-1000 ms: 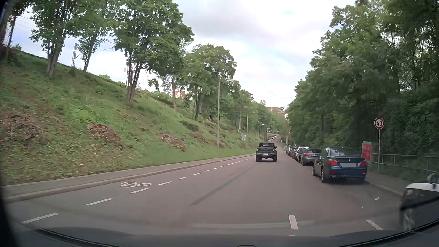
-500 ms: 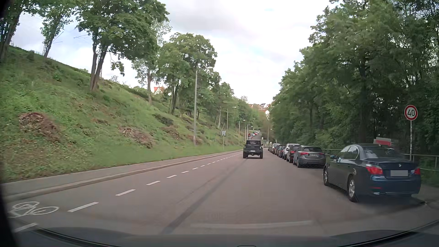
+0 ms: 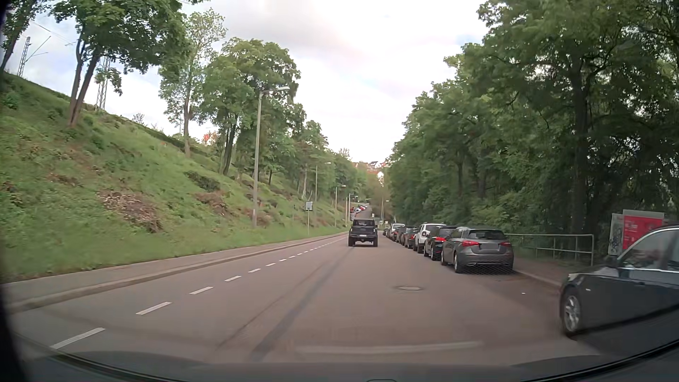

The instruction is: Follow the waypoints while adhering to traffic rules and regulations

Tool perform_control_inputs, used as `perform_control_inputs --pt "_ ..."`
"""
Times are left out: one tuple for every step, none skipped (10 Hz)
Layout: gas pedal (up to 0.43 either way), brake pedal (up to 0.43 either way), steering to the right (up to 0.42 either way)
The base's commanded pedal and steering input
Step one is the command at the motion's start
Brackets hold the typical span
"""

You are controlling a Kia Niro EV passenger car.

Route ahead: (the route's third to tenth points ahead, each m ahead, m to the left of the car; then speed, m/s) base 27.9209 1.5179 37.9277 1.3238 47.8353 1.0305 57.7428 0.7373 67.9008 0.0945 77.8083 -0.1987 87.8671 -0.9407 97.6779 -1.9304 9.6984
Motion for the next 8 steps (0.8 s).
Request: perform_control_inputs --pt "0.028 0.0 0.053" --pt "0.028 0.0 0.042" --pt "0.028 0.0 0.031" --pt "0.028 0.0 0.021" --pt "0.028 0.0 0.014" --pt "0.028 0.0 0.007" --pt "0.028 0.0 0.003" --pt "0.028 0.0 0.002"
